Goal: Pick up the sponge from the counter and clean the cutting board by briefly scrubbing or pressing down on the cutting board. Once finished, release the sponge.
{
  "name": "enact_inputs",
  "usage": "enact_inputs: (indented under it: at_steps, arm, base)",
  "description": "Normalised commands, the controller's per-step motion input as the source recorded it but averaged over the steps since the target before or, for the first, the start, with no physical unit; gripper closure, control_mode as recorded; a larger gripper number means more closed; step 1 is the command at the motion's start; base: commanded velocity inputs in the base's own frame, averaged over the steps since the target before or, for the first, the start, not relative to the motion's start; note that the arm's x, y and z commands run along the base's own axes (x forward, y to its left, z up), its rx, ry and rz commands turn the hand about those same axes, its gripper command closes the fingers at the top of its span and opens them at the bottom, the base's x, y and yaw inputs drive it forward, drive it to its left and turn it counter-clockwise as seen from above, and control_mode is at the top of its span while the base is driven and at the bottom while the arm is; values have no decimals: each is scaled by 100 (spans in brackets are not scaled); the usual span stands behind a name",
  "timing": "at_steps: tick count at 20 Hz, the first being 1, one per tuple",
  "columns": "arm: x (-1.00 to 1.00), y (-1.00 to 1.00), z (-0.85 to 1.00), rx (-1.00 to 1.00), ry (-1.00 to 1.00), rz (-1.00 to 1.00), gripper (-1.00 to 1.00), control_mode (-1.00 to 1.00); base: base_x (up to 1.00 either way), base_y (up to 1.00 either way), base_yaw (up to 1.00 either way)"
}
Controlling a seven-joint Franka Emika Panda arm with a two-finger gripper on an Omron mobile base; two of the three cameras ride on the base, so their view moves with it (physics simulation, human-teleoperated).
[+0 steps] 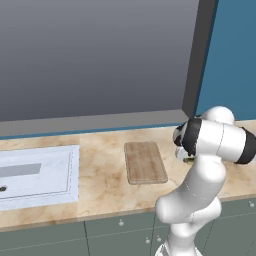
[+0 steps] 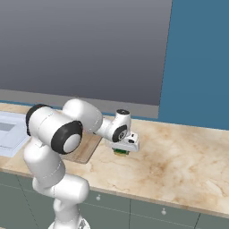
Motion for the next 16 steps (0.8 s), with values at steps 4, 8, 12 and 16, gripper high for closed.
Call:
enact_inputs:
  at_steps: [4,8,12,16]
  arm:
    - [-21,-7,1,0,-2,-8,-100,-100]
    - [-35,-4,21,0,-13,-9,-100,-100]
    - [-35,0,56,0,-21,-15,-100,-100]
    - [-31,2,95,0,-31,-16,-100,-100]
  base:
    - [0,0,0]
    - [0,0,0]
    - [0,0,0]
    - [0,0,0]
